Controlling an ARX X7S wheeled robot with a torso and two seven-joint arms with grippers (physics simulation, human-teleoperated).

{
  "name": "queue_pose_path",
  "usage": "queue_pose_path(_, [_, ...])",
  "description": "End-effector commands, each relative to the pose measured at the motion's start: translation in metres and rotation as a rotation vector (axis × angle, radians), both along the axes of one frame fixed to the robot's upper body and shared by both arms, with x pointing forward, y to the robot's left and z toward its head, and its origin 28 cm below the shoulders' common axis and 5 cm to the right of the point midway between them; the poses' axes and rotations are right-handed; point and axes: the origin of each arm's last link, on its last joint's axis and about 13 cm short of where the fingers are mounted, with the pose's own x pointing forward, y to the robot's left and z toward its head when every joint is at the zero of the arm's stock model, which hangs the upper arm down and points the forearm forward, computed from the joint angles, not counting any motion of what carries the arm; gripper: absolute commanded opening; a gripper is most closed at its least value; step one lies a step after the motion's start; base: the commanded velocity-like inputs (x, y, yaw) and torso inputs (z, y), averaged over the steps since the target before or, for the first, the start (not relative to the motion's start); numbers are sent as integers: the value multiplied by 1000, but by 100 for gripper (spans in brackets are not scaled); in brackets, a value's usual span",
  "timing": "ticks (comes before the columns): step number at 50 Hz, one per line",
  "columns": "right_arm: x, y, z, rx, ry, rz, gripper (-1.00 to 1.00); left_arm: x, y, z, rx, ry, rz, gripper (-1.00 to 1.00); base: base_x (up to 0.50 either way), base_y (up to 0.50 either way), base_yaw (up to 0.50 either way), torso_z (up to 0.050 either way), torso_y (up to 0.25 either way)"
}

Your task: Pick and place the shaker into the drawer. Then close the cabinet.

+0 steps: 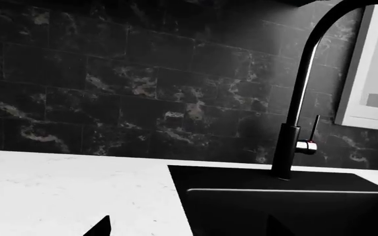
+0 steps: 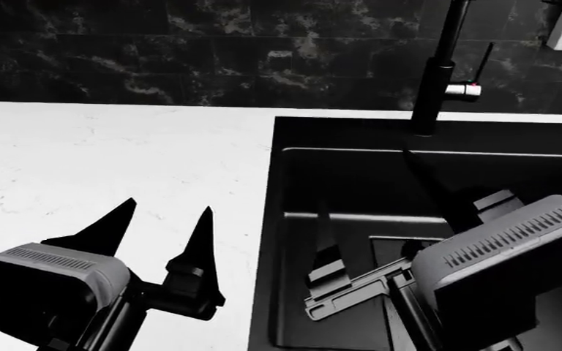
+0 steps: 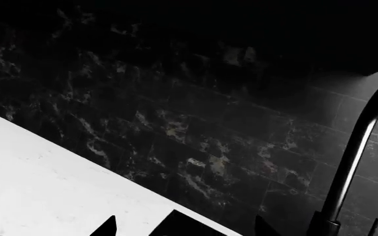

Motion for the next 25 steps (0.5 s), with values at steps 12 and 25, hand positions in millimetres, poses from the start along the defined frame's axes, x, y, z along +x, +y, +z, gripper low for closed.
queue_pose_path(12, [2, 0, -4, 4, 10, 6, 100, 1, -1, -3, 6, 10, 2, 100, -45, -411, 0, 0, 0])
queue_pose_path(25, [2, 0, -4, -5, 17, -1, 100, 0, -1, -2, 5, 9, -1, 100, 13, -269, 0, 0, 0])
